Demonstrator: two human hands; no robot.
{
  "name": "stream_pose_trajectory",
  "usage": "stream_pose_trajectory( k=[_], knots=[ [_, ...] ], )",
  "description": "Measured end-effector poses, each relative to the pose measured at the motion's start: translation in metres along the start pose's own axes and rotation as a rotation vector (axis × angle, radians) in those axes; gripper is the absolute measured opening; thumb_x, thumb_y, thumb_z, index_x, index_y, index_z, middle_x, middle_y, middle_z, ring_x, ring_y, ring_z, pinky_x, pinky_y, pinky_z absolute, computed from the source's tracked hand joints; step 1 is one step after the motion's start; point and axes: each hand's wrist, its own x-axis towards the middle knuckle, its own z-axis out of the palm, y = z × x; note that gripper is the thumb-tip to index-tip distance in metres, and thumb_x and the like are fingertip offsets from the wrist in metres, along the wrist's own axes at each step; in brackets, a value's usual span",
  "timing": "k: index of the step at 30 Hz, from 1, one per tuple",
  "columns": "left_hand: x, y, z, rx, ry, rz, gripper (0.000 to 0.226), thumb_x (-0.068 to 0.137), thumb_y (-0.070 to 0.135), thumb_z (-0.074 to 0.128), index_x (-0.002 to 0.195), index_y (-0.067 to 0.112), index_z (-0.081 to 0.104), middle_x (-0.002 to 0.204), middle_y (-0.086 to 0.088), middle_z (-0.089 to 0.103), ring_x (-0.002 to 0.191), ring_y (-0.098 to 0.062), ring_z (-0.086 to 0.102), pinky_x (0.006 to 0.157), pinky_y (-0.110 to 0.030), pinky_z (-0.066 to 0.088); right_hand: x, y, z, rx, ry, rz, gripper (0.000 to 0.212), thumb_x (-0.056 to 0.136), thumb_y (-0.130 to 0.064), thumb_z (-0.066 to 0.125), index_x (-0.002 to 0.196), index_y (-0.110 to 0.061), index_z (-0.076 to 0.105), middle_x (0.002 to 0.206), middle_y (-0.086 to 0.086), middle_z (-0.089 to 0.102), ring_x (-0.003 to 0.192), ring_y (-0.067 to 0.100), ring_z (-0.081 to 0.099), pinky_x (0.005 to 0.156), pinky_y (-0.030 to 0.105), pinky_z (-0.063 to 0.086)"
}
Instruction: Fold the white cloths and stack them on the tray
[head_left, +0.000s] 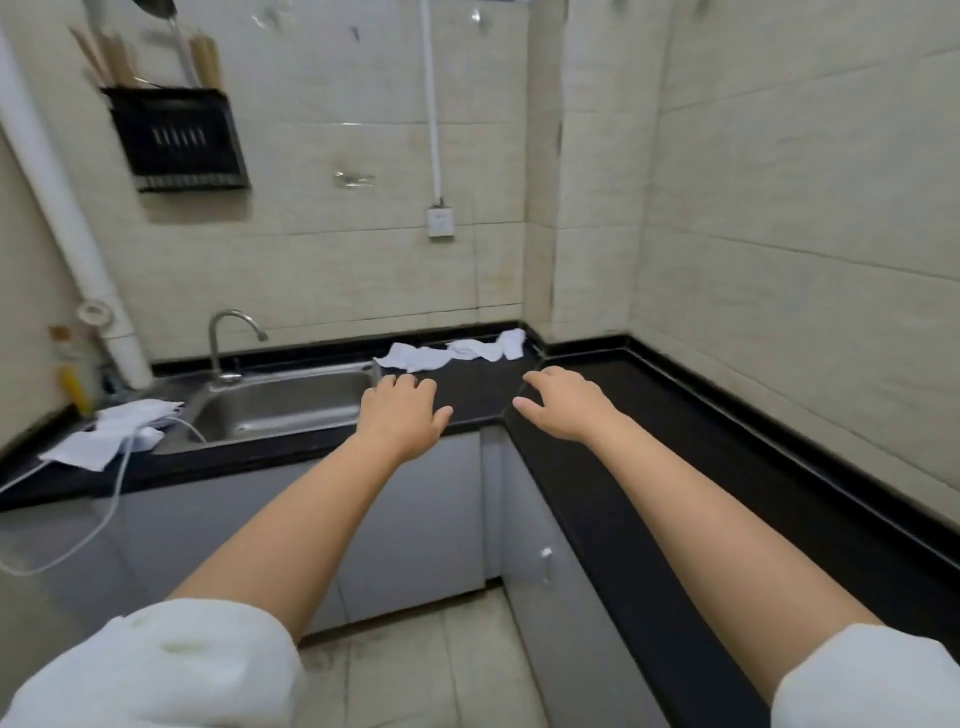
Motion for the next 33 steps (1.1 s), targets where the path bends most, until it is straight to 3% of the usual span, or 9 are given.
stream_pose_trajectory(
  k=[11,24,33],
  knots=[
    [0.177,-0.091,0.090,0.022,-0.045,-0.109,0.042,0.095,0.042,0.037,0.123,0.012,0.046,0.131,-0.012,0.048,0.126,-0.030,0.037,0.101,-0.041,0.035,0.223,-0.014,0.089,-0.027,0.018,-0.153,0.049,0.093,-0.040,0.041,0.131,-0.010,0.043,0.132,0.010,0.049,0.126,0.028,0.041,0.101,0.042,0.036],
    [0.446,-0.223,0.195,-0.018,-0.130,-0.052,0.044,0.096,0.040,0.037,0.126,0.010,0.046,0.131,-0.013,0.048,0.126,-0.029,0.038,0.100,-0.041,0.035,0.522,-0.025,0.178,-0.043,-0.073,-0.044,0.046,0.093,-0.039,0.042,0.130,-0.011,0.044,0.132,0.011,0.050,0.121,0.029,0.046,0.095,0.043,0.042],
    [0.576,-0.237,0.283,-0.009,-0.296,-0.034,0.044,0.096,0.040,0.036,0.127,0.010,0.043,0.134,-0.012,0.044,0.128,-0.030,0.035,0.103,-0.042,0.033,0.673,0.018,0.267,-0.059,-0.258,-0.024,0.047,0.093,-0.039,0.041,0.132,-0.013,0.043,0.132,0.011,0.050,0.121,0.029,0.046,0.097,0.043,0.042]
  ],
)
